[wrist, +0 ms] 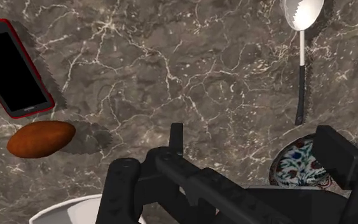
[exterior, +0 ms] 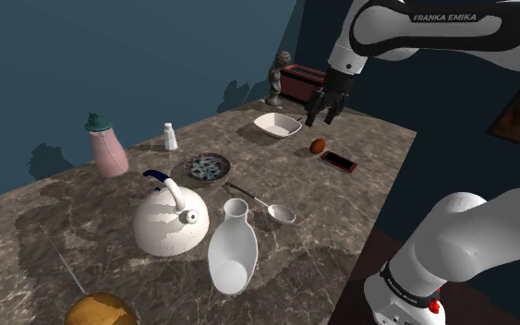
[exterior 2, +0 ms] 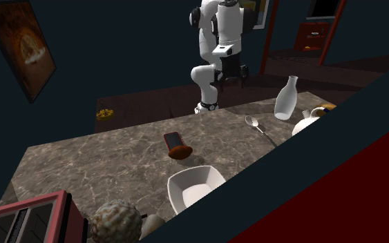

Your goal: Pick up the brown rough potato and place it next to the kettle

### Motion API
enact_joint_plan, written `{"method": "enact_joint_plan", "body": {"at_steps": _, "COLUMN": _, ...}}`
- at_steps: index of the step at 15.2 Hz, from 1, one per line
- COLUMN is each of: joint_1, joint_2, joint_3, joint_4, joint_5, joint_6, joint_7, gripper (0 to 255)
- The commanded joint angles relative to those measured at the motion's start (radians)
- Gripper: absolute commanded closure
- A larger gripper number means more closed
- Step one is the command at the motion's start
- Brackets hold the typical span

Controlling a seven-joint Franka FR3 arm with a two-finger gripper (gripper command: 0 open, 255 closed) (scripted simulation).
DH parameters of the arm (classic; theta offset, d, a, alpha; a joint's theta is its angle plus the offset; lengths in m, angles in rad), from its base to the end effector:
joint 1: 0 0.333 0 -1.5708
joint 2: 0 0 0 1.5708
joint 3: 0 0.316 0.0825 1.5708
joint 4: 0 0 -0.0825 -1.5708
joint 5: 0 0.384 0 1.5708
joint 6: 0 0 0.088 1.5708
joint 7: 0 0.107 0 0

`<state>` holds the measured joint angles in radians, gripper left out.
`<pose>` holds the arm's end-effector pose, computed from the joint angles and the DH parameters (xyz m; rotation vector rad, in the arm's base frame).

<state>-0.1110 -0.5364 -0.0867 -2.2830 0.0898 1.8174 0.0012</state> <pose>0.3904 -0.0760 0.5601 -2.9978 0.3118 -0.1216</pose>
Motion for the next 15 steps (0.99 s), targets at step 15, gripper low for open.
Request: {"method": "enact_joint_plan", "body": {"at_steps": 15, "joint_1": -0.142, "joint_2": 0.428, "joint_3": -0.113, "joint_4": 0.112, "joint_5": 0.004, "joint_6": 0.306, "joint_7": 0.182, "gripper": 0}}
